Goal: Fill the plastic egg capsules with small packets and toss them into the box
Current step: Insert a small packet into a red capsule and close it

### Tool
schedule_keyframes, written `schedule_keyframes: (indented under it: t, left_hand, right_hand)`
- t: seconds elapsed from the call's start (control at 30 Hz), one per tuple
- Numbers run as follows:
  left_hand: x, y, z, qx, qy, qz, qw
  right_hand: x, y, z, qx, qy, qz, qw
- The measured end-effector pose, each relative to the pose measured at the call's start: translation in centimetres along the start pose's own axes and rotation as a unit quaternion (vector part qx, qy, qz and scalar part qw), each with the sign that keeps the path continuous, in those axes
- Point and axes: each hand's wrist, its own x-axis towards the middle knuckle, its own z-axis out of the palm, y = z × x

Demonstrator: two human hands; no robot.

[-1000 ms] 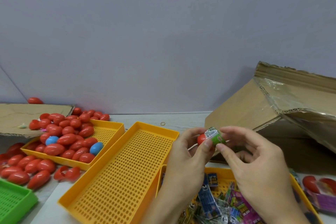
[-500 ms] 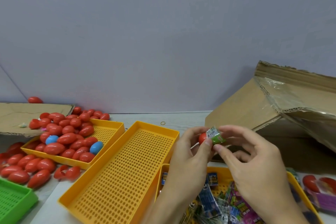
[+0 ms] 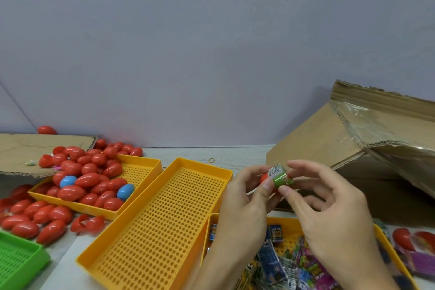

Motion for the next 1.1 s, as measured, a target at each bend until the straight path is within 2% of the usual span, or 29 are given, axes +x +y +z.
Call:
schedule_keyframes:
  t: [0.97,1.1]
  left_hand:
    - [-0.17,0.60,-0.18,-0.030,0.008,0.010,0.999]
    - [-0.27,0.88,-0.29,-0.046,-0.019,0.014,0.999]
  right_hand:
    - [0.02,-0.50,-0.05,0.038,-0.012,0.020,0.999]
    - [0.15,-0.30,-0.28,0.062,-0.002,0.027,0.998]
